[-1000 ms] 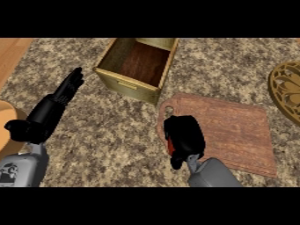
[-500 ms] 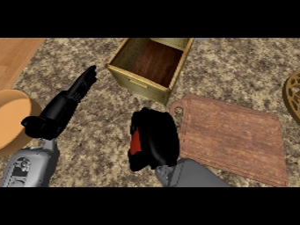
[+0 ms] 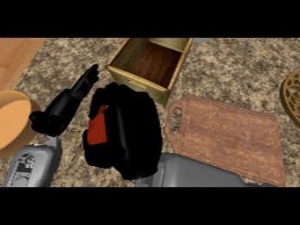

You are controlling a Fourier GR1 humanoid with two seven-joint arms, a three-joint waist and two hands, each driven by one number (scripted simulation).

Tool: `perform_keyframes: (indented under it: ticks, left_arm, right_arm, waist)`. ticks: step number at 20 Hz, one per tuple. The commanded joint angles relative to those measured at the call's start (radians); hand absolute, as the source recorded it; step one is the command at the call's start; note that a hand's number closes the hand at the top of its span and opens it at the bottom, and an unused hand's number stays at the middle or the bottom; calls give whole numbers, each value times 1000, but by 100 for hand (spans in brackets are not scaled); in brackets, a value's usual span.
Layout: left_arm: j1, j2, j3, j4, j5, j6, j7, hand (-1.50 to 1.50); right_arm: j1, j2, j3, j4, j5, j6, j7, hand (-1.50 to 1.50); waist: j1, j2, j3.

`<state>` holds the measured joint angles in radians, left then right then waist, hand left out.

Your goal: Pick the bell pepper from the cutting board and place it in the basket

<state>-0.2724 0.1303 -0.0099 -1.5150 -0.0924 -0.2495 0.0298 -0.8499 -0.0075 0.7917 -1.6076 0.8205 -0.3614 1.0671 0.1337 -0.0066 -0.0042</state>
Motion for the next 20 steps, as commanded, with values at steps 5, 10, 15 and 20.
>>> perform_keyframes:
  ticks: [5,10,15,20]
  left_arm:
    - [3,6,10,22,-16,15,-4,0]
    - [-8,21,32,24,-1,7,-6,0]
    - [16,-15,-15,-11,-19,17,-6,0]
    - [-21,15,22,1,0,3,-1,0]
  right_arm:
    - [-270,7,-39,76,-14,-66,313,150]
    - [-441,7,-115,214,-21,-38,364,150]
    - [-552,7,-169,395,-36,-77,360,150]
    - [-675,7,-271,560,-22,-112,344,150]
  waist:
    - [-34,-10,-3]
    - [-37,-5,-3]
    - [-21,3,-3]
    - [-30,11,-3]
